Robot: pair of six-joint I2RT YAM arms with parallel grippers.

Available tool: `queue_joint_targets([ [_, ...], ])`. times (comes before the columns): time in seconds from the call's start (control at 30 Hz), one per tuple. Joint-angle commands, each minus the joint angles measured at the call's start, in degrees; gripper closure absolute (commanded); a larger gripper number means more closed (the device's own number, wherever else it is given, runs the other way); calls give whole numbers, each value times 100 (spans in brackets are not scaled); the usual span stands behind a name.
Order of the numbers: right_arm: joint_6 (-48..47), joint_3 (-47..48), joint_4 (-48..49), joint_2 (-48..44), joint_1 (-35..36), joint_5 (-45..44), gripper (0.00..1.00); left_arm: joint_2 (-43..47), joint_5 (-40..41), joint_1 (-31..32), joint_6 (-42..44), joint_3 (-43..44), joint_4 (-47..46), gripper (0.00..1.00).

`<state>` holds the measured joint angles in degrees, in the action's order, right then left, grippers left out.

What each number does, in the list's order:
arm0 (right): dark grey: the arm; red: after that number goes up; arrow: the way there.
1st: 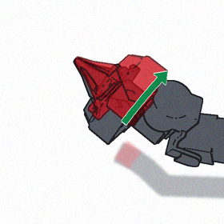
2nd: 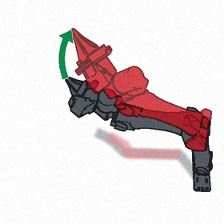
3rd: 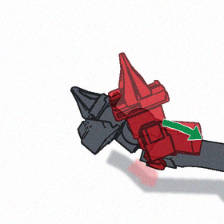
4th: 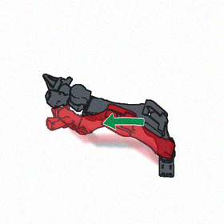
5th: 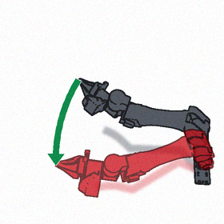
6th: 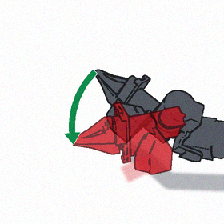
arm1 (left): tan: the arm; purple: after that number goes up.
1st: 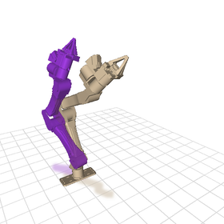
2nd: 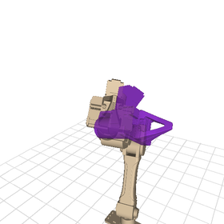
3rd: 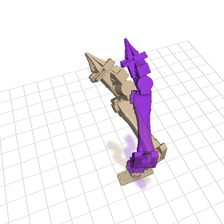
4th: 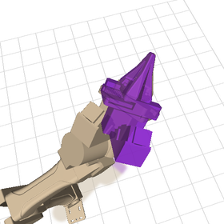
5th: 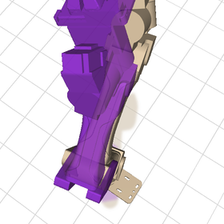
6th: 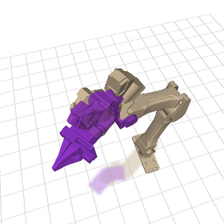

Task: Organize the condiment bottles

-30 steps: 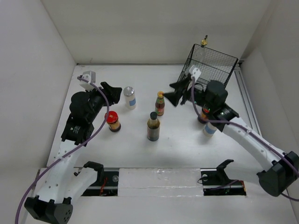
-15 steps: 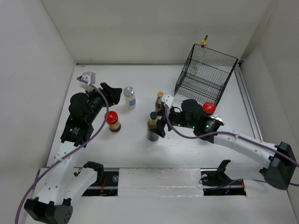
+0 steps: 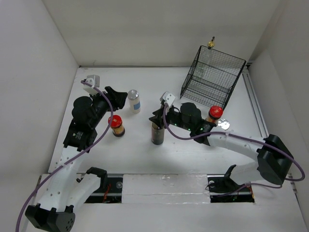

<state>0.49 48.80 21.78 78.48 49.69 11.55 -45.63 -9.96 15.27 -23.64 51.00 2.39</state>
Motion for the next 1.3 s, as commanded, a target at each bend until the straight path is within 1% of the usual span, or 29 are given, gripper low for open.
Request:
queue_joint_targets([
  [0.0,222,-28,555,-112,32,-74,84,36,-85,-50,-44,-47,-283,48],
  [0.07,355,85,608,-297,32,-74,85,36,-85,-50,-44,-47,-283,48],
  [0.13,408,287,608,-701,32,-240,87,36,-85,-50,-44,-47,-283,48],
  [0.23,347,937,415,-1245,-73,-881,88,36,-85,-50,-44,-47,-283,48],
  [0.27,346,1139,223,-1343,-187,-1187,88,36,-85,-50,-44,-47,-283,48],
  [0.37,145,1947,-146,-1484,-538,-1436,88,36,-85,-50,-44,-47,-283,48],
  [0.4,144,2150,-252,-1484,-888,-1593,88,36,-85,-50,-44,-47,-283,48],
  [0.43,144,2517,-340,-1484,-1082,-1595,88,36,-85,-50,-44,-47,-283,48],
  [0.47,144,2677,-411,-1415,-1285,-1595,88,36,-85,-50,-44,-47,-283,48],
  [0.5,144,2818,-464,-1353,-1704,-1595,88,36,-85,-50,-44,-47,-283,48],
  [0.6,144,3521,-639,-967,-2313,-1656,89,36,-85,-50,-44,-47,-283,48],
  [0.63,144,3732,-710,-809,-2724,-1656,89,36,-85,-50,-44,-47,-283,48],
  [0.67,144,4186,-789,-634,-2928,-1656,89,36,-85,-50,-44,-47,-283,48],
  [0.7,144,4417,-850,-266,-3087,-1734,89,88,-85,-50,-44,-47,-283,48],
  [0.77,144,4813,-973,87,-3560,-1735,89,89,-85,-50,-44,-47,-283,48],
  [0.8,92,5172,-1026,419,-3693,-1787,89,89,-85,-50,8,-47,-283,48],
  [0.87,91,5516,-1184,729,-4079,-1788,90,89,-33,-50,8,-47,-283,48],
  [0.9,91,5796,-1185,1009,-4186,-1788,90,89,19,-50,8,-47,-283,48],
  [1.03,91,6403,-1369,1642,-4670,-1726,90,89,20,-50,8,-47,-283,48],
  [1.23,91,6713,-1545,2074,-5066,-1621,90,-16,-33,-50,8,-47,-283,48],
  [1.27,91,6713,-1545,2127,-5135,-1621,91,-69,-33,-50,8,-47,-283,48],
])
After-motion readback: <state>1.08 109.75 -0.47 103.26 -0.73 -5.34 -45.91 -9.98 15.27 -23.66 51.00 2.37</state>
